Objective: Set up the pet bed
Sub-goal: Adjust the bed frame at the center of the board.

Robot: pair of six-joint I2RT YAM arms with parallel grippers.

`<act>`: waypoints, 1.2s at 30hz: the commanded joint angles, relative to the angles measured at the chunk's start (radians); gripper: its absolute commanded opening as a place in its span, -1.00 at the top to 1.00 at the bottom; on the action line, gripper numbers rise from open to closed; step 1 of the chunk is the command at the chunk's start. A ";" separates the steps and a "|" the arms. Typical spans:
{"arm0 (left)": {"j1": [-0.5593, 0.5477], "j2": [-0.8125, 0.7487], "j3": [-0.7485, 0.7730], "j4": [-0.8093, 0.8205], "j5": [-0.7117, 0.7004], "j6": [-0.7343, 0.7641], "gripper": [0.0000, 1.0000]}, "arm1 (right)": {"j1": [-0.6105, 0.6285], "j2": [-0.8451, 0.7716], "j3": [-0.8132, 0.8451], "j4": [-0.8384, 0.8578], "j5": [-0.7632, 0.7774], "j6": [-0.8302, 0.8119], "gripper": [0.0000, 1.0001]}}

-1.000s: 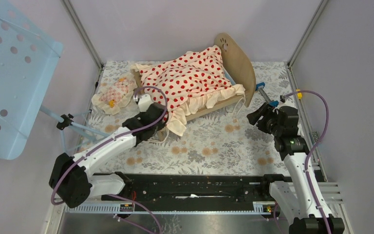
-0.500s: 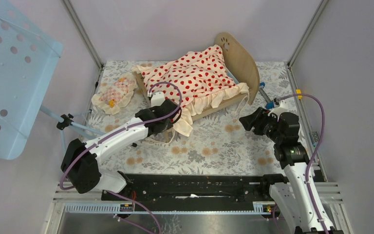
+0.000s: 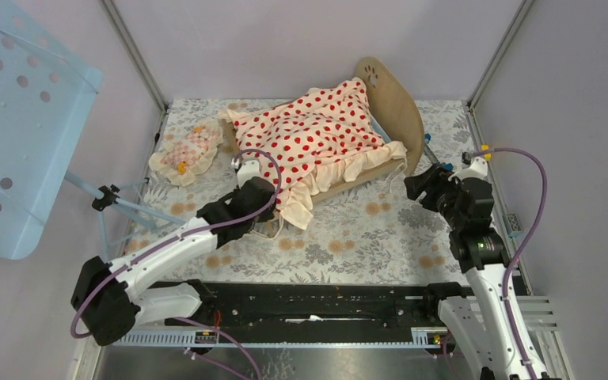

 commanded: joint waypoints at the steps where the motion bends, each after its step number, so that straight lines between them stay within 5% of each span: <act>1: -0.039 -0.106 -0.060 0.189 0.227 0.151 1.00 | 0.007 0.089 0.098 0.036 0.131 -0.032 -0.46; 3: -0.008 -0.109 -0.072 0.199 0.226 0.145 0.77 | 0.007 0.158 0.137 0.083 0.148 -0.063 -0.52; 11: 0.170 -0.002 -0.037 0.260 0.280 0.145 0.46 | 0.005 0.522 0.491 0.026 0.184 -0.251 -0.78; 20: 0.190 0.189 0.089 0.325 0.437 0.102 0.19 | 0.020 0.425 0.383 0.061 -0.108 -0.178 -0.73; 29: 0.181 0.019 0.041 0.263 0.333 0.051 -0.33 | 0.393 0.399 0.302 0.078 0.036 -0.098 -0.69; 36: 0.183 -0.196 0.009 0.197 0.253 0.046 -0.41 | 0.668 0.567 0.359 0.167 0.145 -0.087 -0.68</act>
